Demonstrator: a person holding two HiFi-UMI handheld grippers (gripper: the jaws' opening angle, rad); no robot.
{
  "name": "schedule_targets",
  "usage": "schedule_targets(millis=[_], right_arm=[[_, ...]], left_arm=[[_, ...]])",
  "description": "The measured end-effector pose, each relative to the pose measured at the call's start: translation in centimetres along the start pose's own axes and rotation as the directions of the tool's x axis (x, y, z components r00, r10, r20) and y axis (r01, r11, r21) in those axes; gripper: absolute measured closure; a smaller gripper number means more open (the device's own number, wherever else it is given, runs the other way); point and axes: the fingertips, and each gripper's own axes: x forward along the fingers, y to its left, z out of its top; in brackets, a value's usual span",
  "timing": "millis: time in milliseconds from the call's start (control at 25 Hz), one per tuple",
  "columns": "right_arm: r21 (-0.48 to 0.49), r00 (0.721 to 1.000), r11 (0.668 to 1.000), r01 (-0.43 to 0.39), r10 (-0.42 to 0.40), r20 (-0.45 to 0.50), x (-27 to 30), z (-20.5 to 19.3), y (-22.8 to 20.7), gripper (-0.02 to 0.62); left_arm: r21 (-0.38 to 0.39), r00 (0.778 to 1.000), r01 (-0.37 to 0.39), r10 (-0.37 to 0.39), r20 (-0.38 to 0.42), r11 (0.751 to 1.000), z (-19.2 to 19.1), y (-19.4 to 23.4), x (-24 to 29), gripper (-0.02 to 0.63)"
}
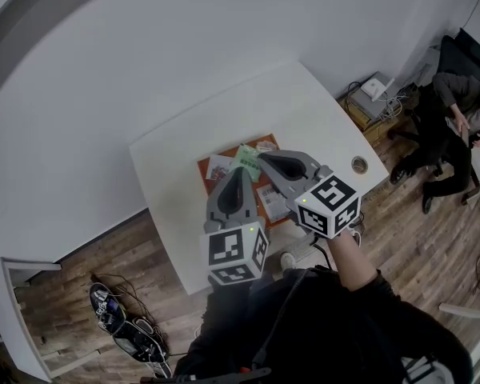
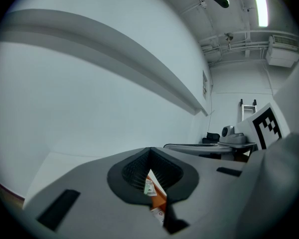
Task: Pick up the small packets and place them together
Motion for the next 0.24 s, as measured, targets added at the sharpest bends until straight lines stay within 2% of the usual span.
schedule_targets(millis=[240], right_arm=[[-0.002, 1.000, 1.000, -0.001, 0.001, -0.005, 0.47, -0.16, -0.12, 0.595]], left_arm=[[-0.004, 1.000, -0.004, 0.004, 0.001, 1.000, -0.06, 0.45, 0.30, 0.607]])
